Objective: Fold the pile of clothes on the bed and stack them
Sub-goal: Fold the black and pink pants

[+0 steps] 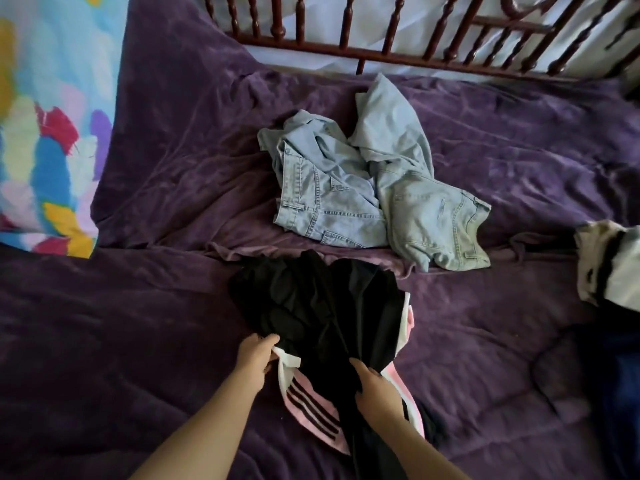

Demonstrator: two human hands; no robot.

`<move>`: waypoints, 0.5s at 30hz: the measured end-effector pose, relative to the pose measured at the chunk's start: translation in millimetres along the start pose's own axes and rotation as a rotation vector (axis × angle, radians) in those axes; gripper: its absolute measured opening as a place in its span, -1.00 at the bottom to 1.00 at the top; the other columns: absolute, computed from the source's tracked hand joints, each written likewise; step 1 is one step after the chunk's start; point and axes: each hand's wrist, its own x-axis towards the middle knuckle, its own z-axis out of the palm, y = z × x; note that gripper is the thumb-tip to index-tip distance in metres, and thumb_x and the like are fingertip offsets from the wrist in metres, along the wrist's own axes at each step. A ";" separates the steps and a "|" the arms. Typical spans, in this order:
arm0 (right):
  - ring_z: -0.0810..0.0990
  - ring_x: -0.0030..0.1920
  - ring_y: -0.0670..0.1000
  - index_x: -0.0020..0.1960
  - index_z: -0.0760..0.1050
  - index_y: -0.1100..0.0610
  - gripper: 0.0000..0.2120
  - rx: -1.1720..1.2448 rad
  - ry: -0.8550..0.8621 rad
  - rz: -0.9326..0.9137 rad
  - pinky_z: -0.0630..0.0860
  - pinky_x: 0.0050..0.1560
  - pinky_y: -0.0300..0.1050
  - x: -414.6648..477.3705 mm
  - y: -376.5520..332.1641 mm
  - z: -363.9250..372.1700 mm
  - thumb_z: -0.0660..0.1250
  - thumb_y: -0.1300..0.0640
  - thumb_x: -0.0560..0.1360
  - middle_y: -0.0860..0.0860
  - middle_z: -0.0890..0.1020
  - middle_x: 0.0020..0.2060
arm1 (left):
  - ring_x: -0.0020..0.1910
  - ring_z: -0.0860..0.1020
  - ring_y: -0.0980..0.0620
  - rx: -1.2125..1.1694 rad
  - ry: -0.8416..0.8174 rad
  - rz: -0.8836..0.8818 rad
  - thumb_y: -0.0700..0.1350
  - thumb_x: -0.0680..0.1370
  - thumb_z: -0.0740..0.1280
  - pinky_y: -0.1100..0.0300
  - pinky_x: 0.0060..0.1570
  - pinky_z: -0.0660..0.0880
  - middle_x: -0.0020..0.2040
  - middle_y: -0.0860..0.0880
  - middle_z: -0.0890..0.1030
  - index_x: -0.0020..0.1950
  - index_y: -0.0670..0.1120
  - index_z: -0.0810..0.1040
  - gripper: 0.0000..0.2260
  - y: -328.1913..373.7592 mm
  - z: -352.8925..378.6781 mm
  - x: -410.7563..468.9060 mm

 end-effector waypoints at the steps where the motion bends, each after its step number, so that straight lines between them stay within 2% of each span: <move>1: 0.52 0.18 0.11 0.47 0.14 -0.09 -0.41 0.006 -0.001 -0.014 0.43 0.01 -0.10 -3.7 1.4 -2.6 0.11 0.25 0.49 0.02 0.48 0.26 | -0.29 0.47 0.00 0.011 0.009 0.039 -0.29 0.52 0.27 0.18 -0.30 0.33 -0.23 -0.11 0.51 -0.19 -0.15 0.44 -0.89 0.3 1.1 -3.0; 3: 0.51 0.19 0.11 0.41 0.27 -0.08 -0.48 0.030 0.041 -0.021 0.43 0.08 -0.09 -15.4 5.3 -8.4 0.15 0.21 0.48 0.00 0.49 0.24 | -0.31 0.43 -0.02 0.033 0.037 0.112 -0.32 0.50 0.29 0.18 -0.33 0.31 -0.24 -0.15 0.47 -0.26 -0.17 0.40 -0.84 0.0 -4.7 -11.8; 6: 0.55 0.13 0.09 0.28 0.46 -0.01 -0.60 0.143 0.206 0.004 0.46 0.05 -0.08 -37.4 18.1 -23.0 0.26 0.19 0.45 0.02 0.56 0.15 | -0.32 0.43 -0.02 0.042 0.119 0.203 -0.35 0.49 0.31 0.16 -0.33 0.35 -0.31 -0.13 0.45 -0.34 -0.18 0.36 -0.76 1.6 -28.0 -31.2; 9: 0.60 0.04 0.16 0.10 0.61 0.13 -0.67 0.337 0.502 0.039 0.47 0.00 -0.05 -65.1 40.5 -52.4 0.39 0.33 0.36 0.12 0.62 0.03 | -0.37 0.39 0.00 0.037 0.165 0.317 -0.37 0.47 0.32 0.17 -0.36 0.32 -0.37 -0.11 0.43 -0.37 -0.20 0.37 -0.76 5.8 -54.5 -54.4; 11: 0.60 -0.03 0.18 0.01 0.63 0.23 -0.70 0.449 0.720 0.066 0.44 -0.03 -0.06 -86.4 58.2 -79.5 0.40 0.43 0.30 0.19 0.64 -0.06 | -0.37 0.36 -0.01 0.088 0.172 0.422 -0.36 0.45 0.33 0.15 -0.35 0.29 -0.38 -0.11 0.40 -0.35 -0.22 0.39 -0.79 7.6 -70.4 -71.9; 13: 0.59 -0.07 0.14 -0.01 0.63 0.27 -0.74 0.581 0.891 0.128 0.41 -0.05 -0.15 -108.1 79.9 -107.5 0.36 0.45 0.33 0.21 0.63 -0.08 | -0.31 0.40 -0.03 0.108 0.174 0.512 -0.35 0.45 0.34 0.14 -0.29 0.34 -0.35 -0.13 0.45 -0.27 -0.28 0.47 -0.89 4.8 -83.7 -94.5; 15: 0.59 -0.11 -0.02 0.00 0.62 0.26 -0.76 0.707 1.020 0.170 0.36 -0.13 -0.42 -126.9 105.2 -125.1 0.31 0.42 0.39 0.22 0.63 -0.04 | -0.31 0.42 0.00 0.121 0.180 0.595 -0.37 0.45 0.34 0.25 -0.32 0.39 -0.34 -0.12 0.48 -0.23 -0.28 0.51 -0.93 -5.4 -94.9 -118.3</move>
